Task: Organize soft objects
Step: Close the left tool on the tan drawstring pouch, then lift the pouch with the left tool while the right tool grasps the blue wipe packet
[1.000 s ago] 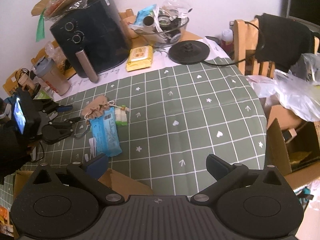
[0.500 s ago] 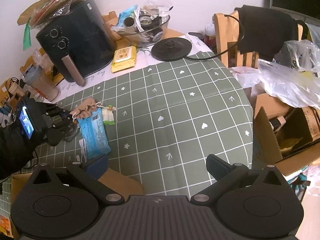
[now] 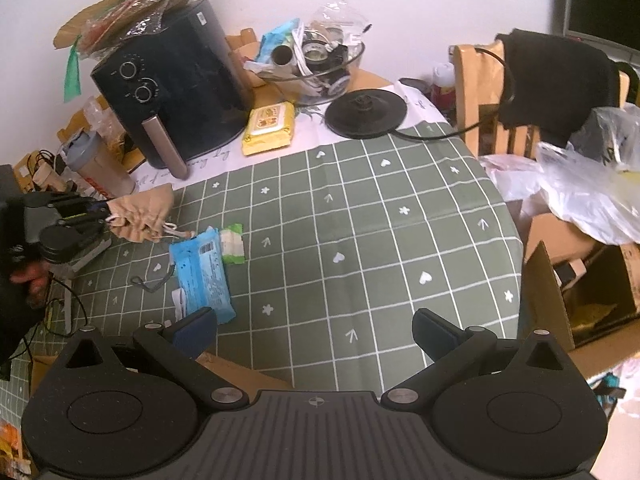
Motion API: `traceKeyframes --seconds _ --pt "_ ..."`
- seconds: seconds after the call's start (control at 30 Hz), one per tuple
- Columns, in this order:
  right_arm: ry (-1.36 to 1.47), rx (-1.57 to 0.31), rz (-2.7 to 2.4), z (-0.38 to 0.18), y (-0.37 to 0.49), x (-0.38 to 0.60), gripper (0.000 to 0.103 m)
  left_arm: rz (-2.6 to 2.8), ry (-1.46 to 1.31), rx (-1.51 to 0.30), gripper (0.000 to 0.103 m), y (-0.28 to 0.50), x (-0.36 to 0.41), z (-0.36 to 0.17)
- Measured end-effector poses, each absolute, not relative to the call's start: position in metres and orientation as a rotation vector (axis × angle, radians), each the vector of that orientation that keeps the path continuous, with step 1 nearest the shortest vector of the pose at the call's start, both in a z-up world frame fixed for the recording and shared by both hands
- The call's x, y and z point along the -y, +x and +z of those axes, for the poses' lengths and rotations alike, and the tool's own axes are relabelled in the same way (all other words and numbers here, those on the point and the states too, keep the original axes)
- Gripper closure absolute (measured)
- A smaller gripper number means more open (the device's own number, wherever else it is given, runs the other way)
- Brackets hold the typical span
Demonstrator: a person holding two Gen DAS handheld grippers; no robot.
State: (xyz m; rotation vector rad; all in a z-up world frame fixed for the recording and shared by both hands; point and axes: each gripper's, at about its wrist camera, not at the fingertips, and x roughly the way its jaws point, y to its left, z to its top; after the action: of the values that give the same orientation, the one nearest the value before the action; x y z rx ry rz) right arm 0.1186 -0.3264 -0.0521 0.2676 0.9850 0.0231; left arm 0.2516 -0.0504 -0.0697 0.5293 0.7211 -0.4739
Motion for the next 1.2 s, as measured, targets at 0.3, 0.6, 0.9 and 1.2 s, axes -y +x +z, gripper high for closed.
traceKeyframes --seconds 0.3,0.6,0.9,1.2 --pt "0.216 -0.991 0.09 -0.052 0.139 0.321 0.0 -0.456 0.292 -0.811 0.102 0.227 0.026 -0.04" --pt "0.117 -1.012 0.211 -0.053 0.17 0.301 0.0 -0.406 0.153 -0.868 0.102 0.196 -0.008 -0.028" --pt "0.016 -1.037 0.36 -0.061 0.206 0.275 0.0 -0.337 0.075 -0.882 0.102 0.163 -0.034 -0.023" --pt "-0.038 -1.104 0.523 -0.082 0.247 0.249 0.001 -0.28 -0.007 -0.892 0.102 0.137 -0.056 -0.025"
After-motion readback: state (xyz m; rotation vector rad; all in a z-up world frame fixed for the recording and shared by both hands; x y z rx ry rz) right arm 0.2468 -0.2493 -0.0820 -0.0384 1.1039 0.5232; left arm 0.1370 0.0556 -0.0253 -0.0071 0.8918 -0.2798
